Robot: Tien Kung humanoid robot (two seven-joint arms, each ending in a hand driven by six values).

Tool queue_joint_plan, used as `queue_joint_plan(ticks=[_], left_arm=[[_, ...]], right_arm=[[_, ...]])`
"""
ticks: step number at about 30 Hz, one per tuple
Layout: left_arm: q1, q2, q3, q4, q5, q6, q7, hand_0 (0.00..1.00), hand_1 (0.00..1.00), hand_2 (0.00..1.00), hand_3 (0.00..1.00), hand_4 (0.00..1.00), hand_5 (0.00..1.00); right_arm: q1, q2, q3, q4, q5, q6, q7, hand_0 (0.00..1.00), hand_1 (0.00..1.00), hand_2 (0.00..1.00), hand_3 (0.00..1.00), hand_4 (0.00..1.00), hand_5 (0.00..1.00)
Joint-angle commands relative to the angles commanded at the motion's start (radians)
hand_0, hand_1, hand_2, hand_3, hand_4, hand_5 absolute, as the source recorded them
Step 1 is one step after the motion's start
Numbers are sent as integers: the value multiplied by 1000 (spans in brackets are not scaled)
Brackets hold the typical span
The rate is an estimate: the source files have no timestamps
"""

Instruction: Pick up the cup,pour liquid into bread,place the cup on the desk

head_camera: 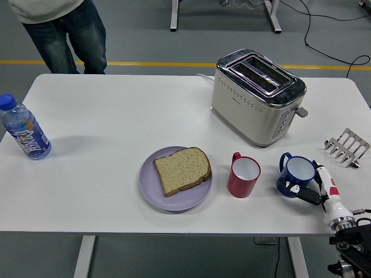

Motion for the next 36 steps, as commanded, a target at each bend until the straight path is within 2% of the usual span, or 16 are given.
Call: queue_joint_plan(ticks=[6,7,12,13,30,31,36], left_arm=[[0,-1,-4,0,6,1,2,690,756,773,611,396,998],[0,-1,-5,0,7,1,3,690,756,773,611,396,998],[1,-1,-10,0,14,3,5,690,756,773,611,396,998],[1,-1,-10,0,14,3,5,690,756,773,611,396,998],[2,0,-13,-1,22,4,7,690,756,773,611,396,998],[2,0,-12,-1,21,4,6,690,756,773,611,396,998],[2,0,-10,-1,18,3,5,690,756,773,611,396,998]], right_arm=[[-1,-1,0,0,1,-3,3,776,653,781,791,926,193],[-1,-1,-1,0,2,-4,4,794,674,809,821,934,201],[-1,-1,-1,-1,4,-5,6,794,674,809,821,934,201],[-1,-2,-1,-1,4,-5,6,812,699,829,859,943,216],[-2,-1,-4,-3,2,0,3,858,732,868,910,956,216],[-2,-1,-4,-3,2,1,3,885,774,912,976,965,217],[-2,-2,-4,-3,-2,14,-4,885,774,912,976,965,217]])
